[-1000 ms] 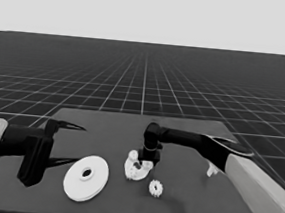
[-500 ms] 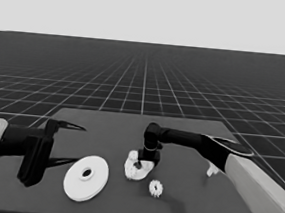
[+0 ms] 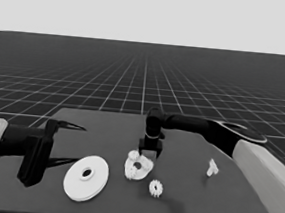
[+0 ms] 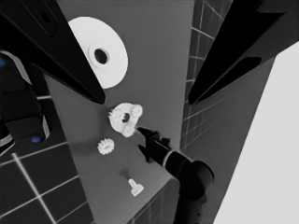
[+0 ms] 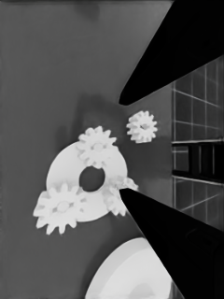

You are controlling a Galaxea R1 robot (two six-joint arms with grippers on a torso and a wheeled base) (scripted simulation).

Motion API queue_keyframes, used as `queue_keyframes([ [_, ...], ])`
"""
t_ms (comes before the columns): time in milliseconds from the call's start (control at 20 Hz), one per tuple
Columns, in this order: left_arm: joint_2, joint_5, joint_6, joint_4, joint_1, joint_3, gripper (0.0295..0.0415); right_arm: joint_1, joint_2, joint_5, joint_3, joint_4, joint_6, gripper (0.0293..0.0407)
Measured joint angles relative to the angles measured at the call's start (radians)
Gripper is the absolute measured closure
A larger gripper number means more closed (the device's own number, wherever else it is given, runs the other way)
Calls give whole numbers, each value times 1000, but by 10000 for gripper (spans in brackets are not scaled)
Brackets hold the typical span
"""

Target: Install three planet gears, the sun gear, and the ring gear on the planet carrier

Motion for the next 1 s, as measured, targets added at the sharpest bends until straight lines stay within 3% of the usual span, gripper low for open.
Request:
queue_keyframes([
  [100, 0, 0, 0, 0, 0, 0, 326, -13, -151, -36, 363, -19, 212, 315],
  [250, 0, 0, 0, 0, 0, 0, 326, -19, -196, -52, 489, -24, 289, 315],
  [500, 0, 0, 0, 0, 0, 0, 326, -19, -205, -56, 517, -25, 307, 315],
  [550, 0, 0, 0, 0, 0, 0, 326, -117, -201, -60, 485, -131, 277, 315],
  [650, 0, 0, 0, 0, 0, 0, 326, -220, -193, -47, 430, -226, 233, 315],
  [1000, 0, 0, 0, 0, 0, 0, 326, -263, -187, -32, 393, -270, 206, 315],
])
